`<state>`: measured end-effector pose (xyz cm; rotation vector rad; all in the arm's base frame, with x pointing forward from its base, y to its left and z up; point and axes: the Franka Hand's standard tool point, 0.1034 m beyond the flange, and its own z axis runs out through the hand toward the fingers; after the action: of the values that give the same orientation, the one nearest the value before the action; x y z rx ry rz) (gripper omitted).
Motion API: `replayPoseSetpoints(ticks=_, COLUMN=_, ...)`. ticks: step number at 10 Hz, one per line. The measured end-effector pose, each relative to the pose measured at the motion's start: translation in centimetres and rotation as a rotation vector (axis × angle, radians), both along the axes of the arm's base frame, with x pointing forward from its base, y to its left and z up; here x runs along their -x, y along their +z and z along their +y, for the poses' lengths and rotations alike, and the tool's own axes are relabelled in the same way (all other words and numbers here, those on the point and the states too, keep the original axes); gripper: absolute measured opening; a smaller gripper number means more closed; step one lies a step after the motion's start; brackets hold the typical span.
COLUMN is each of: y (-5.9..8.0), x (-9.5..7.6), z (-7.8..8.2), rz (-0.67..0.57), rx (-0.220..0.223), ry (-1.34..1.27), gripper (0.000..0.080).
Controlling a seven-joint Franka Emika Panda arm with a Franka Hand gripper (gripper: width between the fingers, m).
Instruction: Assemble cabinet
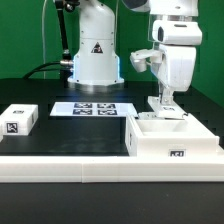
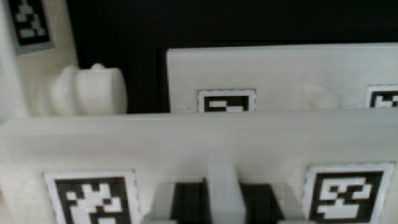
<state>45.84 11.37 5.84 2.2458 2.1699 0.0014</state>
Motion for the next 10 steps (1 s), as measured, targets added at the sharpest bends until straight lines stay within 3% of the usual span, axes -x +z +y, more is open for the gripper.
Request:
replayPoseSetpoints(ticks=8, y=-0.4, x=-0.8, z=0.1, rz=-0.006, rx=-0.008, ry=0.01, gripper=0.0071)
replayPoseSetpoints(ticks=10, y=-0.3, x=-2.3, z=0.0, rz=-0.007, rx=-0.007, ry=0.005, gripper=0.0071)
